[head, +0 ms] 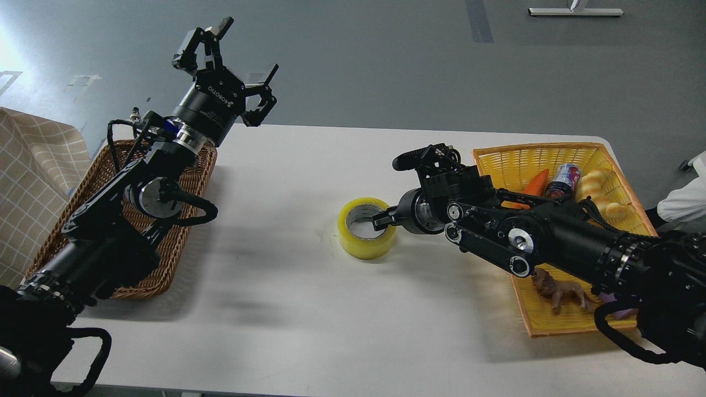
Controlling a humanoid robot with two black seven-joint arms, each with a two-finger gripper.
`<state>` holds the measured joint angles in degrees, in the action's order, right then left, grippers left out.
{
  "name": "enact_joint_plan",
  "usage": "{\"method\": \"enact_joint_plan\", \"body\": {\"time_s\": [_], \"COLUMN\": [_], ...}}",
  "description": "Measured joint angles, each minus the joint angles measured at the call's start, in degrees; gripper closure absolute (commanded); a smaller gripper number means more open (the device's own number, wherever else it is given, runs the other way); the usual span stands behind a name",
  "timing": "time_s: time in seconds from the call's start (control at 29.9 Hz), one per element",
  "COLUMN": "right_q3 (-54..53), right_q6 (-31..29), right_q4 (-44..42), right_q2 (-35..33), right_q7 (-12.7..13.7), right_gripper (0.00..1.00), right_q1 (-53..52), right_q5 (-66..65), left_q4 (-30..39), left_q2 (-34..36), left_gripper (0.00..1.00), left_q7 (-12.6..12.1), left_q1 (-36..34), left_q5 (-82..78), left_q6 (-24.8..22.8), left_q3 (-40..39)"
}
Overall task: Place and transfer tape with both arms
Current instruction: 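Carry the tape roll to the table center and set it down, then withdraw the right gripper up and back over the tray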
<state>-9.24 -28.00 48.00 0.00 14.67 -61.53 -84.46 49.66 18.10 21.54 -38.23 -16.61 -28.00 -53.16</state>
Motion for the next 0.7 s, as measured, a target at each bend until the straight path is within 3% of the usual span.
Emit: {"method": "enact_joint_plan", "body": {"time_s": [0.3,0.7], "right_q3": [-0.8,-8.3], "right_q6": [0.0,0.0], "right_q4": [0.0,1.7], "right_q2": [0.0,-2.9], "right_q7": [0.0,0.0], "right_gripper": [0.08,0.03], "right_q1": [-0.6,-4.6], "right_q5": [0.2,1.2], "left_q4": [0.0,0.0], "left_q2": [-0.1,0.2], "left_gripper": [0.02,0.02], "left_q7": [0.1,0.0], "left_q1": [0.0,-0.1], "left_q5": [0.0,0.0], "left_q6": [0.0,0.0], "left_q3": [0.0,0.2]}}
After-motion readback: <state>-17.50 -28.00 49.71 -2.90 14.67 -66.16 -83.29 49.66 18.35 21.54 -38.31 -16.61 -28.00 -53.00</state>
